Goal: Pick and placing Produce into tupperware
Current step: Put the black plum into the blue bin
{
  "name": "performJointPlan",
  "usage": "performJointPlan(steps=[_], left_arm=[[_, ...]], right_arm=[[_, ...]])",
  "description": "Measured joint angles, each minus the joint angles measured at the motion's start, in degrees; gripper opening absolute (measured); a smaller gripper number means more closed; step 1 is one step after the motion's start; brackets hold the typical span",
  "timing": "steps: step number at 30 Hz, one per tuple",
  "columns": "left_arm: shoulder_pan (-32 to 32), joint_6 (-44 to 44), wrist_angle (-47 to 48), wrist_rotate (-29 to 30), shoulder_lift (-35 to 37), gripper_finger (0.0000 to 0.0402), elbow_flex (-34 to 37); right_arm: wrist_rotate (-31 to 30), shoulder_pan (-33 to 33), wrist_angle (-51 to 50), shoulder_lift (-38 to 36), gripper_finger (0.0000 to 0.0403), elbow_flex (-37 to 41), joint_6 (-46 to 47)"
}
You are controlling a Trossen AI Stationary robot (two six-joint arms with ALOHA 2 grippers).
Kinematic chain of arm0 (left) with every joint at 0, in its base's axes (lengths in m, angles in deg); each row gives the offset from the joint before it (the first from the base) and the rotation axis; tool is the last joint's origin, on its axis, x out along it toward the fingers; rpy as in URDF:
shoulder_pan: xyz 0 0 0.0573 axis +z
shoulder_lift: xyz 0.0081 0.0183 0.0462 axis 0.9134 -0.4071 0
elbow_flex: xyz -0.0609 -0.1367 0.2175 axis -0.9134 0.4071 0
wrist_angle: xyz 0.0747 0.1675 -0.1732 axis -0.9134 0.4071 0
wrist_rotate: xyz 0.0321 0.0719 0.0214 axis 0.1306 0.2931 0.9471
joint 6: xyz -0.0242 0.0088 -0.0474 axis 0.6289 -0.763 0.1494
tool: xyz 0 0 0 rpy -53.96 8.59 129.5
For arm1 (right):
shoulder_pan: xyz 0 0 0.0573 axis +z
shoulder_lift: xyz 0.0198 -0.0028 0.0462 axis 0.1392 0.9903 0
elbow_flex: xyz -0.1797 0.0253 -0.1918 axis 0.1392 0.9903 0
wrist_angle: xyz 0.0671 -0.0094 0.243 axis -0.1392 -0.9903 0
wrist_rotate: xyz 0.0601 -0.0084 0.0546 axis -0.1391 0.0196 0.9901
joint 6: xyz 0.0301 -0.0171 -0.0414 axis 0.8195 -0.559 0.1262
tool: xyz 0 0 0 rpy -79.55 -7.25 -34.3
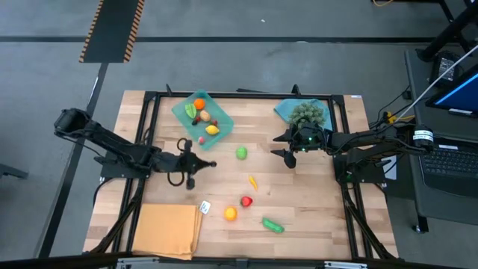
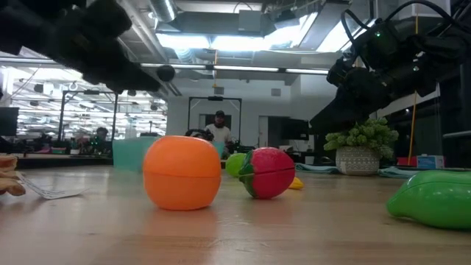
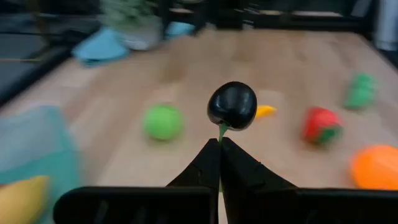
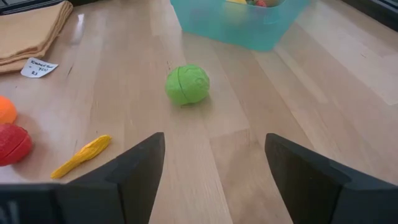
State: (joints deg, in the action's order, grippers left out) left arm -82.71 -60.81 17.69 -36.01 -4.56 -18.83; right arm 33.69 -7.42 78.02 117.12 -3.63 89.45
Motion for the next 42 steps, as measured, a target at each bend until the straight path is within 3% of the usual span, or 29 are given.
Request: performJointPlan(steps=[14,25,42], left_arm=[[9.31,0.27,-2.77,18.75,-0.02,0.0,0.0],[15.93,0.11,-4.82,19.81,-0.02,0.0,0.0],[19.64,0.03,-4.66,19.47,-0.04,0.0,0.0]], right_arm=[[-0.17,0.0,0.02,0.0,0.028,0.0,0.81],[-0.15,0.0,3.1,0.02,0.028,-0.02,3.69],[-0.63,-0.04,3.85,0.02,0.028,-0.02,3.82]])
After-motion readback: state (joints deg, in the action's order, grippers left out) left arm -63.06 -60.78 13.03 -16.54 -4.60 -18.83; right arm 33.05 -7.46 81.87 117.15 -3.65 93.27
